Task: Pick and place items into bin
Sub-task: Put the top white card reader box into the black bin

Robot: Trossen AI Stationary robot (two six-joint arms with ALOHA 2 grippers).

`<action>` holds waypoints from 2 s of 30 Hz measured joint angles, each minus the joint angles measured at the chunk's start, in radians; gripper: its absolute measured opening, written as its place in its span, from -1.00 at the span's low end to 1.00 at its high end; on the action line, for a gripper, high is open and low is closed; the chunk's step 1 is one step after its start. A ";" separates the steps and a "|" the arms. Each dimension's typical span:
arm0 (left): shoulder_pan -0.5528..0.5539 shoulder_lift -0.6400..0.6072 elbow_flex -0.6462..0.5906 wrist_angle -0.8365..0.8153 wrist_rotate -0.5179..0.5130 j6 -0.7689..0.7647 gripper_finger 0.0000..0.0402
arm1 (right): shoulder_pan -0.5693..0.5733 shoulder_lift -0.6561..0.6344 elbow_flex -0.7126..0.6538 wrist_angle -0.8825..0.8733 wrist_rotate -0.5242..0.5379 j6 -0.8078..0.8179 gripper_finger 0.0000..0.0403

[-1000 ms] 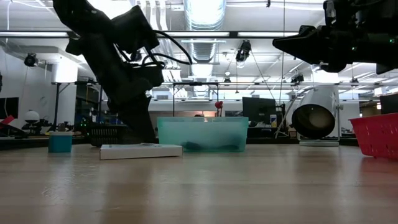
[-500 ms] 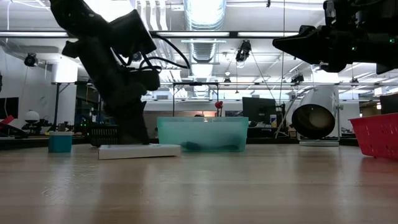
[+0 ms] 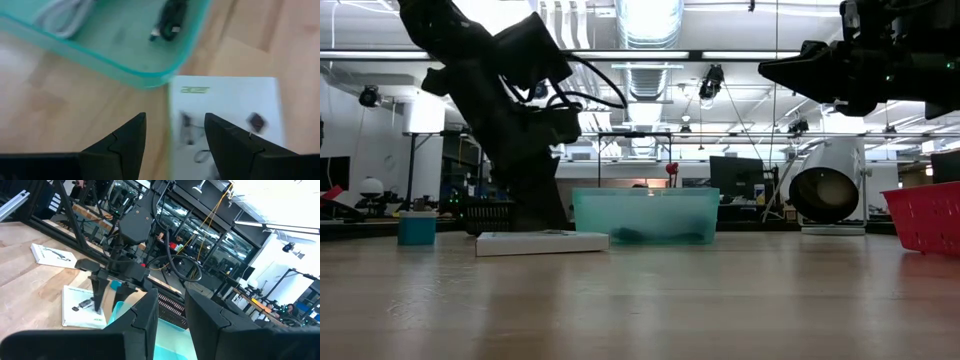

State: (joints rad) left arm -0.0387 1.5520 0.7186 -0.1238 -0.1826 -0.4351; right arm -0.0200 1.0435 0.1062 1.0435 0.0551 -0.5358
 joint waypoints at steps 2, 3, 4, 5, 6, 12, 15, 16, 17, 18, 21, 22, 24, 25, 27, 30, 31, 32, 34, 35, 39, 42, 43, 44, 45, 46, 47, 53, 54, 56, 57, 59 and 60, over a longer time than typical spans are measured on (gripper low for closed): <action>0.000 0.000 -0.005 -0.001 -0.033 0.000 -0.08 | 0.000 0.000 0.000 0.000 0.000 0.000 -0.58; 0.000 0.000 -0.006 -0.001 -0.035 0.000 -0.08 | 0.000 0.000 0.000 0.000 0.000 0.000 -0.58; 0.000 0.000 -0.006 -0.003 -0.036 0.000 -0.08 | 0.000 0.000 0.000 0.000 0.000 0.000 -0.58; 0.000 0.000 -0.006 -0.003 -0.035 0.000 -0.08 | 0.000 0.000 0.000 0.000 0.000 0.000 -0.58; 0.000 0.000 -0.006 -0.004 -0.035 0.000 -0.08 | 0.000 0.000 0.000 0.000 0.000 0.000 -0.58; 0.000 0.000 -0.009 -0.015 -0.024 0.000 -0.08 | 0.000 0.000 0.000 0.000 0.000 0.000 -0.58; 0.000 0.013 -0.013 -0.010 -0.024 -0.003 -0.08 | 0.000 0.000 0.000 0.000 0.000 0.000 -0.58; 0.000 0.019 -0.013 -0.008 -0.027 -0.003 -0.08 | 0.000 0.000 0.000 0.000 0.000 0.000 -0.58; 0.000 0.032 -0.013 -0.007 -0.027 -0.003 -0.08 | 0.000 0.000 0.000 0.000 0.000 0.000 -0.58; 0.000 0.048 -0.011 0.000 -0.027 -0.004 -0.08 | 0.000 0.000 0.000 0.000 0.000 0.000 -0.58; 0.003 0.088 -0.003 0.000 -0.021 0.025 -0.08 | 0.000 0.000 0.000 -0.004 0.000 0.000 -0.58; 0.005 0.101 0.000 -0.004 -0.008 0.027 -0.08 | 0.000 0.000 0.000 -0.009 0.000 0.000 -0.58; 0.007 0.113 0.008 -0.006 0.015 0.029 -0.09 | 0.000 0.000 0.000 -0.011 0.000 -0.004 -0.58; 0.007 0.118 0.013 -0.007 0.021 0.029 -0.11 | 0.000 0.000 0.000 -0.012 0.000 -0.010 -0.58; 0.006 0.120 0.023 -0.006 0.043 0.030 -0.16 | 0.000 0.000 0.000 -0.016 0.000 -0.016 -0.58; 0.007 0.109 0.030 -0.006 0.105 0.031 -0.31 | 0.000 0.000 0.000 -0.016 0.000 -0.017 -0.58; 0.007 0.099 0.030 -0.006 0.138 0.033 -0.37 | 0.000 0.000 0.000 -0.016 0.000 -0.017 -0.58; 0.006 0.095 0.030 -0.007 0.165 0.034 -0.43 | 0.000 0.000 0.000 -0.016 0.000 -0.018 -0.58; 0.006 0.086 0.029 -0.011 0.201 0.049 -0.57 | 0.000 0.000 0.000 -0.017 0.000 -0.018 -0.58; 0.006 0.084 0.028 -0.014 0.212 0.060 -0.64 | 0.000 0.000 0.000 -0.017 0.000 -0.018 -0.58; 0.006 0.082 0.028 -0.020 0.227 0.080 -0.92 | 0.000 0.000 0.000 -0.019 0.000 -0.017 -0.58; 0.007 0.082 0.027 -0.028 0.260 0.074 -0.96 | 0.000 0.000 0.000 -0.019 0.000 -0.017 -0.58; 0.008 0.082 0.027 -0.034 0.291 0.056 -0.96 | 0.000 0.000 0.000 -0.020 0.000 -0.017 -0.58; 0.008 0.081 0.027 -0.036 0.322 0.030 -0.96 | 0.000 0.000 0.000 -0.020 0.000 -0.017 -0.58; 0.009 0.077 0.027 -0.044 0.348 0.000 -0.96 | 0.000 0.000 0.000 -0.021 0.000 -0.017 -0.58; 0.011 0.072 0.025 -0.053 0.366 -0.026 -0.98 | 0.000 0.000 0.000 -0.022 0.000 -0.017 -0.58; 0.011 0.067 0.025 -0.059 0.376 -0.045 -0.98 | 0.000 0.000 0.000 -0.022 0.000 -0.017 -0.58; 0.012 -0.010 0.020 -0.104 0.374 -0.056 -0.99 | 0.000 0.000 0.000 -0.023 0.000 -0.017 -0.58; 0.013 -0.035 0.020 -0.124 0.365 -0.057 -0.99 | 0.000 0.000 0.000 -0.023 0.000 -0.017 -0.58; 0.013 -0.084 0.020 -0.153 0.345 -0.058 -0.99 | 0.000 0.000 0.000 -0.023 0.000 -0.017 -0.58; 0.013 -0.107 0.021 -0.164 0.325 -0.058 -0.99 | 0.000 0.000 0.000 -0.023 0.000 -0.017 -0.58; 0.013 -0.158 0.021 -0.190 0.270 -0.064 -0.99 | 0.000 0.000 0.000 -0.023 0.000 -0.017 -0.58; 0.013 -0.185 0.021 -0.191 0.232 -0.070 -0.99 | 0.000 0.000 0.000 -0.023 -0.001 -0.016 -0.58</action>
State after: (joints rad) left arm -0.0261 1.3672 0.7395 -0.3152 0.0498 -0.5056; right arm -0.0204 1.0431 0.1059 1.0200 0.0544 -0.5520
